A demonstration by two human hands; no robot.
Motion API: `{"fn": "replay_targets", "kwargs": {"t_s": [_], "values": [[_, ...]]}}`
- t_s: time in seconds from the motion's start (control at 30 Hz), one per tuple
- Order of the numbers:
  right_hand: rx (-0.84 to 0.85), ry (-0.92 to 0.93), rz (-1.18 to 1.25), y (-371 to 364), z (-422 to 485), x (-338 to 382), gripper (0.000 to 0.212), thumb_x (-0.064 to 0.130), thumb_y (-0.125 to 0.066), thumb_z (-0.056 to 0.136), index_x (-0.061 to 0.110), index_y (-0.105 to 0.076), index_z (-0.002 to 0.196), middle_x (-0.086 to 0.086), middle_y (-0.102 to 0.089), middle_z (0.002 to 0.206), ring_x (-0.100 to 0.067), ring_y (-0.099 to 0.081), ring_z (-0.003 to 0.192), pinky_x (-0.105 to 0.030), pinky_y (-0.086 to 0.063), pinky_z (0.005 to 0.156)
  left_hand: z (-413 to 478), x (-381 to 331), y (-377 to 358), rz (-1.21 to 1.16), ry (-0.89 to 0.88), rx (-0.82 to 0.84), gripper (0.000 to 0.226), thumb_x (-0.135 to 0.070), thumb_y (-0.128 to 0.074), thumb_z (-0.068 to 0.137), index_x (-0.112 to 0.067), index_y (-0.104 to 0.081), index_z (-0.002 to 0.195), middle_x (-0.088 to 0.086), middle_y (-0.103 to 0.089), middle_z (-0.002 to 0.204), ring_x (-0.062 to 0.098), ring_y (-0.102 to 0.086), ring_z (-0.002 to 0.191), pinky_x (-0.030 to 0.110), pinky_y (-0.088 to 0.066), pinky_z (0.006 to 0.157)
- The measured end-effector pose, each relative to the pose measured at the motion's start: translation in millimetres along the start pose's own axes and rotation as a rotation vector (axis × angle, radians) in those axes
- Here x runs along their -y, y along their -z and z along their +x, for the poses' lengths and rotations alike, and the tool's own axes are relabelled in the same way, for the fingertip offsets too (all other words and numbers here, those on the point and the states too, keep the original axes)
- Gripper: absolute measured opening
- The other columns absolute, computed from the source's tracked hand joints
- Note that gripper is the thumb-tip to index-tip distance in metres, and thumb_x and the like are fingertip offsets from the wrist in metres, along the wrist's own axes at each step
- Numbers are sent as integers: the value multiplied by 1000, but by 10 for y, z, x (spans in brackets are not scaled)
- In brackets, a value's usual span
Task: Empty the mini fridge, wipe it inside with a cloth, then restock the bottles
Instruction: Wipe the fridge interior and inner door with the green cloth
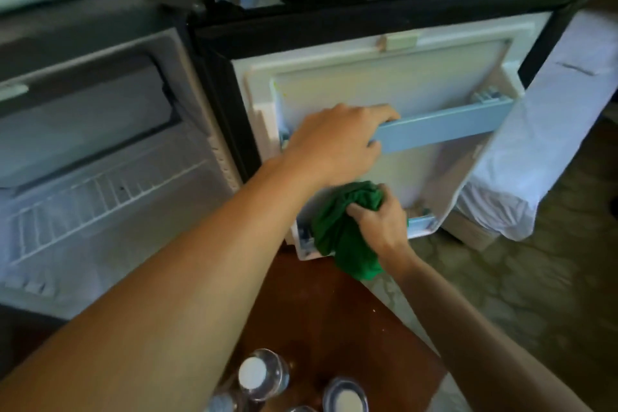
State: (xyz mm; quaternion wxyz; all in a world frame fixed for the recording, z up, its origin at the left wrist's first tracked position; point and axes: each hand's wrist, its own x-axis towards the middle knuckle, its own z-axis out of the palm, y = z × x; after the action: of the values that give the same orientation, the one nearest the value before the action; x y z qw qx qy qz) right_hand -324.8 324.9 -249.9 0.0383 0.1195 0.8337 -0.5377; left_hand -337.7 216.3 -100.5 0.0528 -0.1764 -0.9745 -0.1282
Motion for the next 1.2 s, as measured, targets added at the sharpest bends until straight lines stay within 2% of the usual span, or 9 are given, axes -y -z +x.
{"fn": "replay_targets", "kwargs": {"t_s": [0.17,0.23,0.37,0.5,0.63,0.77,0.87,1.03,1.2], "values": [[170,193,-134,36,-205,376,30,24,-73,77,21,-51,97,1,-57,85,-20,-56,81,-32,-43,72,-293,-95,193,-5,-2,256,71,-30,-56,94,-26,-18,154,3,-29,155,23,-33,138,33,-33,106],[259,251,-177,21,-324,533,33,23,-73,77,23,-46,97,0,-55,86,-21,-54,82,-35,-45,73,-474,-40,307,-60,7,227,68,-26,-58,93,-25,-23,152,2,-33,151,21,-36,136,28,-31,104],[474,293,-131,-104,-601,772,40,31,-72,70,16,-55,102,-8,-68,92,-29,-66,84,-53,-54,77,-993,137,641,-235,146,-16,37,-20,-59,92,-26,-58,128,-5,-60,124,11,-60,106,37,-47,94],[600,97,150,-323,-852,935,14,10,-68,83,7,-63,96,-22,-70,89,-38,-68,81,-53,-58,76,-1634,403,951,-194,352,-163,15,-26,-59,90,-29,-72,98,-15,-71,80,0,-65,79,36,-55,78],[706,-49,423,-548,-1125,1143,10,7,-65,86,5,-68,95,-17,-74,84,-31,-72,78,-41,-58,70,-2197,727,1164,-46,548,-445,21,-40,-52,86,-33,-70,92,-18,-67,77,11,-64,80,40,-54,75],[656,-84,588,-921,-1266,1522,11,11,-68,84,6,-68,94,-14,-74,84,-25,-72,75,-39,-60,66,-2550,1026,1432,117,594,-709,19,-16,-56,90,-20,-70,103,-9,-61,87,14,-54,86,37,-48,80],[585,-101,657,-1235,-1186,1887,24,14,-71,82,3,-65,103,-16,-72,92,-29,-71,83,-44,-60,73,-2701,1262,1657,309,619,-815,23,-21,-53,88,-19,-66,107,1,-63,96,23,-51,96,36,-41,84],[486,46,506,-1852,-876,2190,29,19,-76,75,10,-63,100,-15,-70,97,-32,-68,87,-48,-57,82,-2639,1740,2110,413,796,-567,41,-43,-40,98,-26,-52,135,5,-54,135,29,-43,124,42,-32,100],[357,446,-99,-2425,-488,2356,57,41,-72,75,18,-54,124,-13,-58,125,-35,-57,113,-43,-48,96,-2408,2194,2046,267,938,-160,56,-62,-13,96,-45,-25,148,-4,-21,159,24,-13,147,62,-2,113]]}}
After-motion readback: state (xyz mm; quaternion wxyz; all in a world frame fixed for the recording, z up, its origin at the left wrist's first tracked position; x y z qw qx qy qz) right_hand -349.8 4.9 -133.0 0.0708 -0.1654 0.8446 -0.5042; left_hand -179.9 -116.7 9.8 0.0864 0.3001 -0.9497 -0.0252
